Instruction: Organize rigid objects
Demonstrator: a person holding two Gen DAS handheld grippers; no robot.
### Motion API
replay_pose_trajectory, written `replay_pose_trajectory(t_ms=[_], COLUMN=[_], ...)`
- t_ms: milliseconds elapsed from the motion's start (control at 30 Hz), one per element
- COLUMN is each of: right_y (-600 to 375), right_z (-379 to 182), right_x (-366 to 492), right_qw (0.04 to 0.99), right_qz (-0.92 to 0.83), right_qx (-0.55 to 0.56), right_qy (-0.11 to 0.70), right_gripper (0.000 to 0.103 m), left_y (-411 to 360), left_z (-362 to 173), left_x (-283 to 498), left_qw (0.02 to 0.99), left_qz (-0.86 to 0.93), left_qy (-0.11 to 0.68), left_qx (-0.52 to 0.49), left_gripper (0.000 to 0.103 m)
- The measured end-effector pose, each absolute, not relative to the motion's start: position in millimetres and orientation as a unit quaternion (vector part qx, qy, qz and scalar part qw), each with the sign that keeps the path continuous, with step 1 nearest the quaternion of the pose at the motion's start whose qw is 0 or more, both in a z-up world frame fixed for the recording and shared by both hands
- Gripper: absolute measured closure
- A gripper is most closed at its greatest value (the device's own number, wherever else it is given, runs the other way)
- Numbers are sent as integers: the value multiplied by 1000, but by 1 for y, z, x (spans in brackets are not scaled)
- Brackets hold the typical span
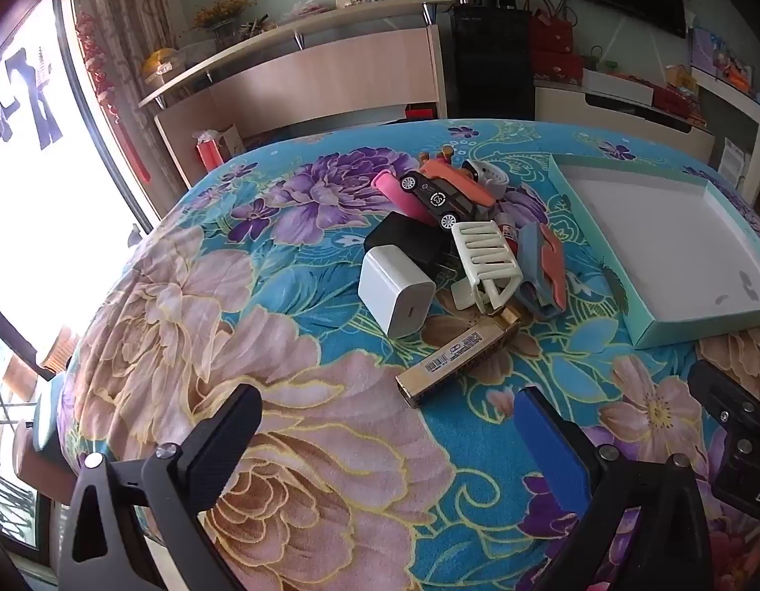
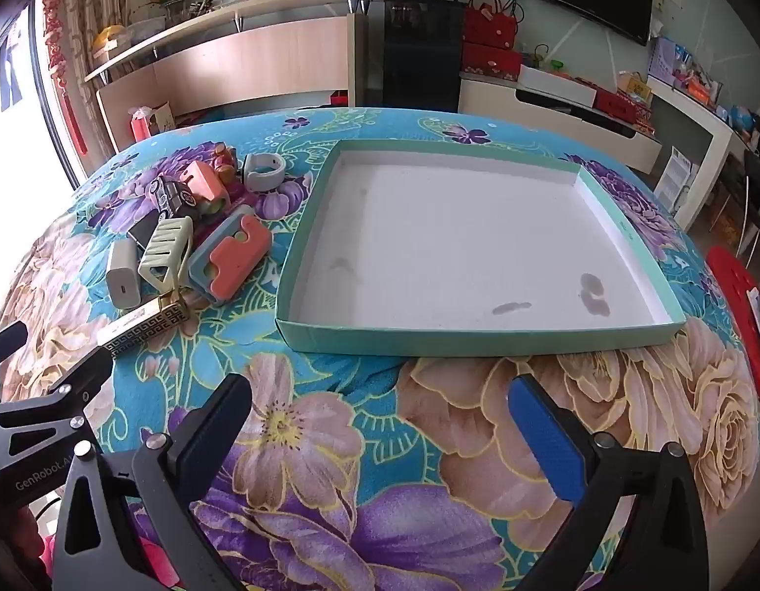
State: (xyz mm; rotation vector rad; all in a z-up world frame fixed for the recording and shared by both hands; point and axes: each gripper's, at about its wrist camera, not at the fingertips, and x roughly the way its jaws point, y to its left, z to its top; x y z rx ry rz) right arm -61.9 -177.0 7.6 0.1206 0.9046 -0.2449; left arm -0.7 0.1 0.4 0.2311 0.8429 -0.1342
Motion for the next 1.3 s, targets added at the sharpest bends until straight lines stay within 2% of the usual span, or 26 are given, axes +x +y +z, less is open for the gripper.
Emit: replay_pose_trajectory(t_ms=[1300], right_y=[-173], right_z=[9], right_x=[-63], right_qw=[892], right_qz=[-115], right_qx=[41], right_qy=[436], right_gripper=[0], left_y=[9], left_z=[3], left_x=[0], left_qw=[907], left_qz=[-48], left_qy=[406], left_qx=[98], left_gripper=[0])
